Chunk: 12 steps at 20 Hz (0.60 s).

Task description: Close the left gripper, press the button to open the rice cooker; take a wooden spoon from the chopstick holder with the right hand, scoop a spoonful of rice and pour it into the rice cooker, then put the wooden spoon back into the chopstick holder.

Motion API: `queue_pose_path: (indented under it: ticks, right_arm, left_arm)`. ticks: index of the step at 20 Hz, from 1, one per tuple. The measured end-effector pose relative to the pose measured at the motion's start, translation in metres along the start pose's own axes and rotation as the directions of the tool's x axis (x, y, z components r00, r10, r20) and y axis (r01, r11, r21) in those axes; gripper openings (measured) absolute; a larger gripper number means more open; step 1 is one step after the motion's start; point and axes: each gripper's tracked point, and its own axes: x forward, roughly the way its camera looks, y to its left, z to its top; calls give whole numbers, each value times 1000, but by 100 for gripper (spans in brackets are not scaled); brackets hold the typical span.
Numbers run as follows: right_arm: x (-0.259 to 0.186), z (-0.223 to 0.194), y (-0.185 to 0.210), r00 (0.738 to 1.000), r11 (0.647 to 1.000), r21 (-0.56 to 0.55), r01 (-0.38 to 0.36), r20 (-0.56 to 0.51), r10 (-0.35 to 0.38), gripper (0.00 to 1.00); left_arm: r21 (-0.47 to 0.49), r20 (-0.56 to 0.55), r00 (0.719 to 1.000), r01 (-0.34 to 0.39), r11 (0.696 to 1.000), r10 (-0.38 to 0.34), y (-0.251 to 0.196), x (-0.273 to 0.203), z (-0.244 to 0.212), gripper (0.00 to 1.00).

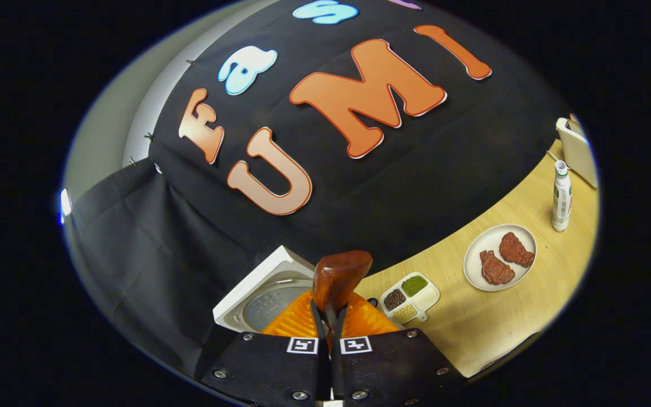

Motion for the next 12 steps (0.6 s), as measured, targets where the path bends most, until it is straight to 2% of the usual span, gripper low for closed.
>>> queue_pose_path:
  ticks: [7, 12]
  right_arm:
    - [0, -11, 25, 999, 984, -173, -39, -1, 40, 0]
    - [-2, -11, 38, 998, 952, -302, -45, 17, 53, 0]
  left_arm:
    - [8, -8, 1000, -10, 1000, 10, 3, -2, -4, 100]
    - [22, -12, 1000, -19, 1000, 20, 6, 1, -7, 100]
